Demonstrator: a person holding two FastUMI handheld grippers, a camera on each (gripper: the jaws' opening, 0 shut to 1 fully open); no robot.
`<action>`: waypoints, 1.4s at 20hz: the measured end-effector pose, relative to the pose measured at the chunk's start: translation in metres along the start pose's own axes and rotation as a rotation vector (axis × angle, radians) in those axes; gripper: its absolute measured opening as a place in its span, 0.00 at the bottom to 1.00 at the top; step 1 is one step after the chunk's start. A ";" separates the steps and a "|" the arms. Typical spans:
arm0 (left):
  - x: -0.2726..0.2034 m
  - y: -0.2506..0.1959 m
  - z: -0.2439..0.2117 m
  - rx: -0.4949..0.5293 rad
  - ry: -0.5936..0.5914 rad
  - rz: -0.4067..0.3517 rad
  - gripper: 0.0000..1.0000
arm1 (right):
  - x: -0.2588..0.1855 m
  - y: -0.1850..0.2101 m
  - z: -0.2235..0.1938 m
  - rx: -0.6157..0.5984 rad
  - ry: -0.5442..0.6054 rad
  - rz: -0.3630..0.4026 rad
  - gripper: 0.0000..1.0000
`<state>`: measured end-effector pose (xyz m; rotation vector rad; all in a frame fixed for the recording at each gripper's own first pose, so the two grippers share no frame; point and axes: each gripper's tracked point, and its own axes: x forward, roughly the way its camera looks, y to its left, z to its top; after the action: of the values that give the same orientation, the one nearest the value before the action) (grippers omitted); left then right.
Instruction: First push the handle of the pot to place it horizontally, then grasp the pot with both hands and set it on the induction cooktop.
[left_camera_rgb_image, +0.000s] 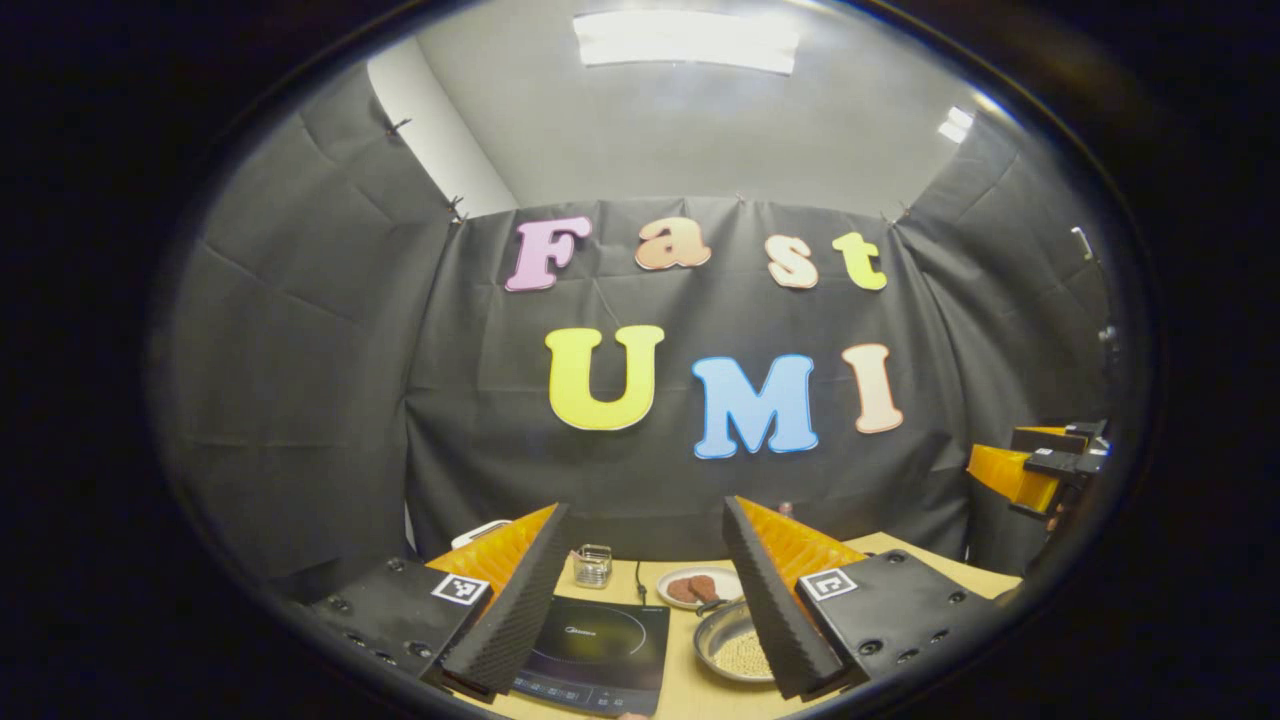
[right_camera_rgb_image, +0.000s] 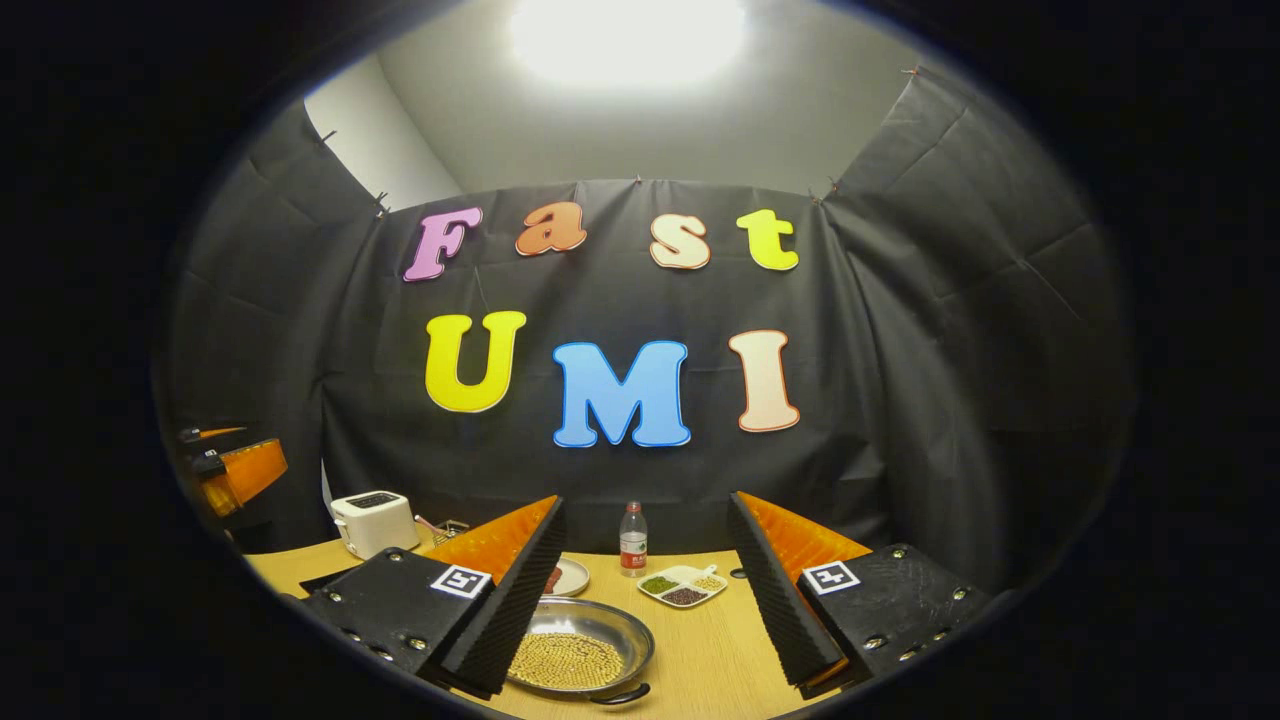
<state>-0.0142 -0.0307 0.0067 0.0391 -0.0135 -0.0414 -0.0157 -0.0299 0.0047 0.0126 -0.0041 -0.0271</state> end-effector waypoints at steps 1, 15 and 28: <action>0.000 -0.002 0.002 0.003 0.000 0.003 0.97 | 0.001 -0.002 -0.004 0.000 0.008 0.001 0.83; -0.007 -0.033 0.009 0.022 0.000 0.031 0.97 | 0.012 0.004 -0.021 -0.014 0.041 0.139 0.07; -0.017 -0.010 0.010 0.032 0.006 0.076 0.97 | -0.006 0.081 -0.112 -0.057 0.305 0.443 0.07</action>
<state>-0.0320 -0.0400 0.0156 0.0705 -0.0099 0.0350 -0.0188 0.0523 -0.1061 -0.0413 0.2987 0.4178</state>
